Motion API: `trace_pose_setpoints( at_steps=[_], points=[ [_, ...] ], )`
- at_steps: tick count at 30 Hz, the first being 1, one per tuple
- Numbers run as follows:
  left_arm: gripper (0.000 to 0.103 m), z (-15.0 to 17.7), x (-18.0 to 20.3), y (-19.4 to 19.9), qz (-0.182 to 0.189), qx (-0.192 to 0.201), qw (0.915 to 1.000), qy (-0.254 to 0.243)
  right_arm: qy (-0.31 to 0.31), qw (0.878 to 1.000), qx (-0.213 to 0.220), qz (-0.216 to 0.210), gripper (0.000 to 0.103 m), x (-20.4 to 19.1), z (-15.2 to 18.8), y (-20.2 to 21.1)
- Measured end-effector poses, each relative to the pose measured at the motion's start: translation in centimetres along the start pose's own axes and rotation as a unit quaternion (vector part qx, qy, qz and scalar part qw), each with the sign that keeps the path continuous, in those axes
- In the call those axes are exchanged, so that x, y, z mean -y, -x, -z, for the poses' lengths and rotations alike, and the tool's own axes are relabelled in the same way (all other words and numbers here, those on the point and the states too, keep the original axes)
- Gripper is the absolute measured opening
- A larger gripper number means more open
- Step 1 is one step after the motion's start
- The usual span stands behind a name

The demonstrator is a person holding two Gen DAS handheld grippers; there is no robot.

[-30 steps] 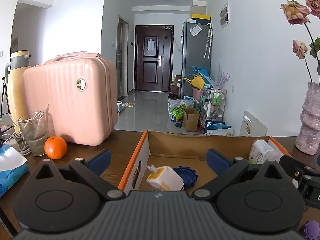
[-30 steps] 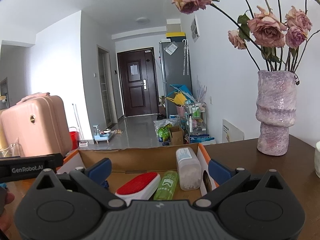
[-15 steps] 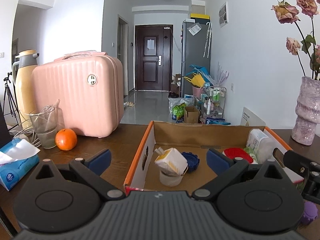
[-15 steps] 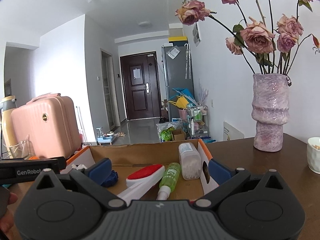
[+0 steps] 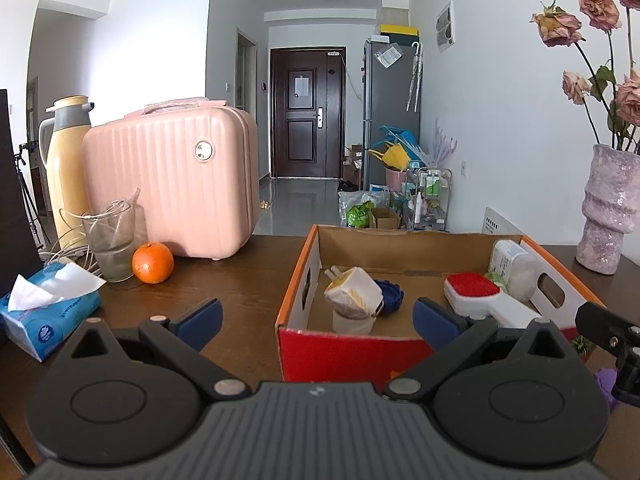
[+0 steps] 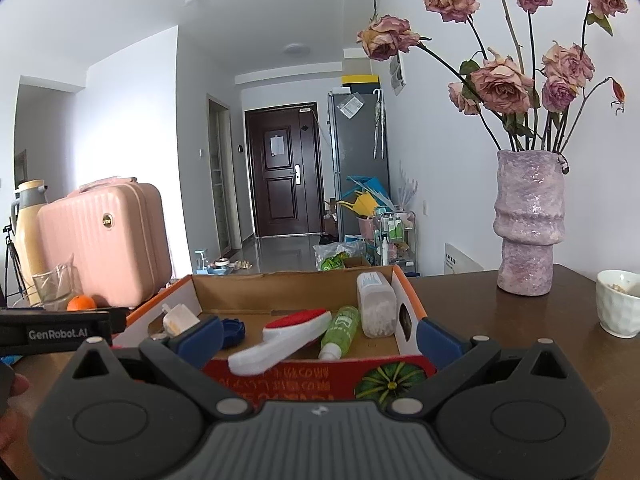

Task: Organize rigid objects
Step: 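Move both tools back from the box toward the remaining items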

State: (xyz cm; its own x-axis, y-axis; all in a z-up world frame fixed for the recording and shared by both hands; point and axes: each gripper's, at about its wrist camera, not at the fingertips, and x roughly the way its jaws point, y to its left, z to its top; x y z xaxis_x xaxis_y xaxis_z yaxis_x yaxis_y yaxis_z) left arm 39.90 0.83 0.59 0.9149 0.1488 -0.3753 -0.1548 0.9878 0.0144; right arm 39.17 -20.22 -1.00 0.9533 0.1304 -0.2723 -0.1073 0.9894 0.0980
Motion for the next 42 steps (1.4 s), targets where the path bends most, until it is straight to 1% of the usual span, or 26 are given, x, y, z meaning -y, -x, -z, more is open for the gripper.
trace_pose_setpoints(
  at_steps=[12, 18, 22, 29, 33, 42],
  points=[
    [0.103, 1.9, -0.3, 2.8, 0.009, -0.009, 0.9998, -0.013, 0.010, 1.000, -0.010, -0.004, 0.103, 0.0, 1.5, 3.1],
    [0.103, 2.6, -0.5, 4.3, 0.018, -0.010, 0.9997, -0.017, 0.017, 1.000, -0.019, -0.008, 0.103, 0.1, 2.5, 4.7],
    [0.103, 3.4, -0.5, 5.0, 0.025, -0.017, 0.9993, -0.022, 0.022, 0.999, -0.024, -0.008, 0.103, 0.2, 3.0, 5.3],
    [0.103, 4.7, -0.6, 6.2, 0.038, -0.029, 0.9984, -0.029, 0.027, 0.999, -0.047, -0.001, 0.103, 0.6, 4.3, 6.3],
    [0.103, 5.2, -0.6, 6.6, 0.044, -0.035, 0.9980, -0.030, 0.027, 0.998, -0.060, 0.012, 0.103, 0.8, 4.9, 6.7],
    [0.103, 5.8, 0.0, 6.6, 0.055, -0.043, 0.9969, -0.038, 0.025, 0.997, -0.069, 0.026, 0.103, 1.1, 5.1, 6.6]
  ],
)
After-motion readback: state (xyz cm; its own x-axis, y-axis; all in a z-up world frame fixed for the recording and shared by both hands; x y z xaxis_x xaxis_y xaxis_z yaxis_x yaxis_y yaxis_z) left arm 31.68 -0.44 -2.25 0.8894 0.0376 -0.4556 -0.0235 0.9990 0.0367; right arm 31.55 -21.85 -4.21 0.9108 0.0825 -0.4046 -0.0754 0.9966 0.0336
